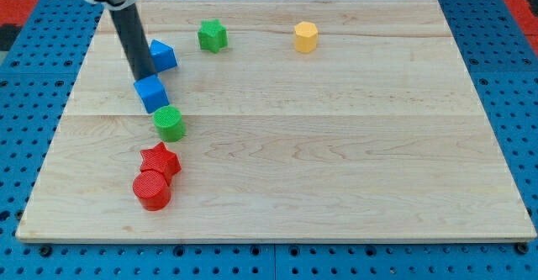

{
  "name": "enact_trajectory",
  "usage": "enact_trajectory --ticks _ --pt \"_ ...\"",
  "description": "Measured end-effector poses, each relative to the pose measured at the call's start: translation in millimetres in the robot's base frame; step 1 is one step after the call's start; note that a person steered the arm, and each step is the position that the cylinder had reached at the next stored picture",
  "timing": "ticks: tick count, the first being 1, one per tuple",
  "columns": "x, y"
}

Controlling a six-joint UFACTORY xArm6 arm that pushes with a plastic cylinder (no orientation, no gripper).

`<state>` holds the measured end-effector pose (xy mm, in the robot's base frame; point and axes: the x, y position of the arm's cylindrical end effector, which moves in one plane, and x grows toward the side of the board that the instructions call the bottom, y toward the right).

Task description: Move the blue cube diagonally to the top right of the green circle

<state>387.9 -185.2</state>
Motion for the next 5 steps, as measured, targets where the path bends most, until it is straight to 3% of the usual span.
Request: enact_trajectory --ticks 2,3,5 --pt "45.6 -32.1" --pt "87.9 -32.4" --pt "43.4 33.9"
